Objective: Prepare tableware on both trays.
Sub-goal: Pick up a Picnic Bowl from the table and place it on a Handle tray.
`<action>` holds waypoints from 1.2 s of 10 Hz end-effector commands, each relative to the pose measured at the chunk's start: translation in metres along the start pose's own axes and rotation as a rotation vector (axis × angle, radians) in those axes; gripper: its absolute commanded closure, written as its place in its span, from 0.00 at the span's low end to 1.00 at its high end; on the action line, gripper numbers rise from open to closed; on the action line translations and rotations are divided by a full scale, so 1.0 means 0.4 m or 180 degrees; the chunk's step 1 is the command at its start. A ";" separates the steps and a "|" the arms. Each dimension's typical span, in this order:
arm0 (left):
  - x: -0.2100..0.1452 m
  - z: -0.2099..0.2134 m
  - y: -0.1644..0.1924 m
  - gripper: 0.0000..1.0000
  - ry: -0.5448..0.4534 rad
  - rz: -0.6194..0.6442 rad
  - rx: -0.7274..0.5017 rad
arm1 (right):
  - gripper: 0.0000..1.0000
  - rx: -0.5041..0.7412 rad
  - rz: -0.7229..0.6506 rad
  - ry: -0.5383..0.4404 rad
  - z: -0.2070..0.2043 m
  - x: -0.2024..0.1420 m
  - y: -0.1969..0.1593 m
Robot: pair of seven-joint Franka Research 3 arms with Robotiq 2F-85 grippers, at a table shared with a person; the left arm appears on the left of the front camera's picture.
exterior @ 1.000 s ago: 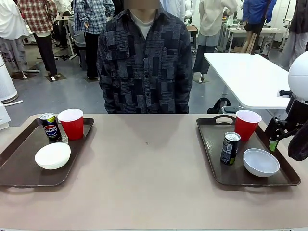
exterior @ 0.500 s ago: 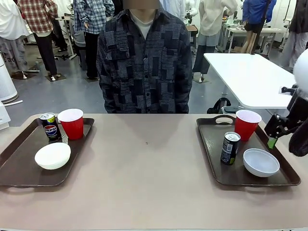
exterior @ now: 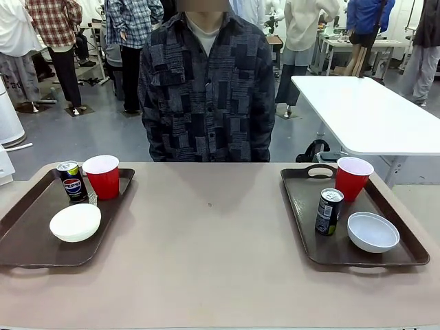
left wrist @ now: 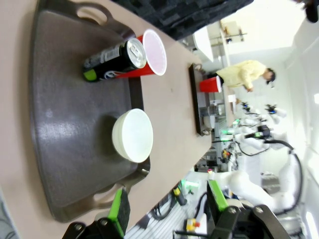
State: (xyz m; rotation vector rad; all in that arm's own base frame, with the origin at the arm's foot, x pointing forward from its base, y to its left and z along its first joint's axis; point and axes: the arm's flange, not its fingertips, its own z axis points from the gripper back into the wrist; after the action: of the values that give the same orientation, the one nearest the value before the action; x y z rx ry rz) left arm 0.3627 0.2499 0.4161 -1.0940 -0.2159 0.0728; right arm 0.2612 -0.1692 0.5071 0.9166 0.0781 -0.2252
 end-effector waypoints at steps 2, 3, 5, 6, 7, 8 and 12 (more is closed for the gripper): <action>-0.001 0.004 -0.009 0.18 -0.0011 0.0040 -0.0024 | 0.00 0.0666 -0.0148 0.0337 0.088 0.070 -0.083; -0.001 0.004 -0.009 0.18 -0.0011 0.0040 -0.0024 | 0.00 0.0834 -0.0159 0.0311 0.106 0.084 -0.108; -0.001 0.004 -0.009 0.18 -0.0011 0.0040 -0.0024 | 0.00 0.0870 -0.0121 0.0542 0.126 0.105 -0.151; -0.001 0.004 -0.009 0.18 -0.0011 0.0040 -0.0024 | 0.00 0.0904 -0.0150 0.0516 0.131 0.115 -0.162; -0.001 0.004 -0.009 0.18 -0.0011 0.0040 -0.0024 | 0.00 0.0960 -0.0109 0.0419 0.133 0.124 -0.169; -0.001 0.004 -0.009 0.18 -0.0011 0.0040 -0.0024 | 0.00 0.0957 0.0111 0.0299 0.128 0.130 -0.173; -0.001 0.004 -0.009 0.18 -0.0011 0.0040 -0.0024 | 0.00 0.0944 0.0025 -0.0046 0.102 0.162 -0.179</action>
State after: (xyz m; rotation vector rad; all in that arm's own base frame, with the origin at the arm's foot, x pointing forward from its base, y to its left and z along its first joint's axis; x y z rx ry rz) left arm 0.3626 0.2501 0.4161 -1.0939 -0.2161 0.0732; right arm 0.3046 -0.2611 0.4720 1.2146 0.0584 -0.2131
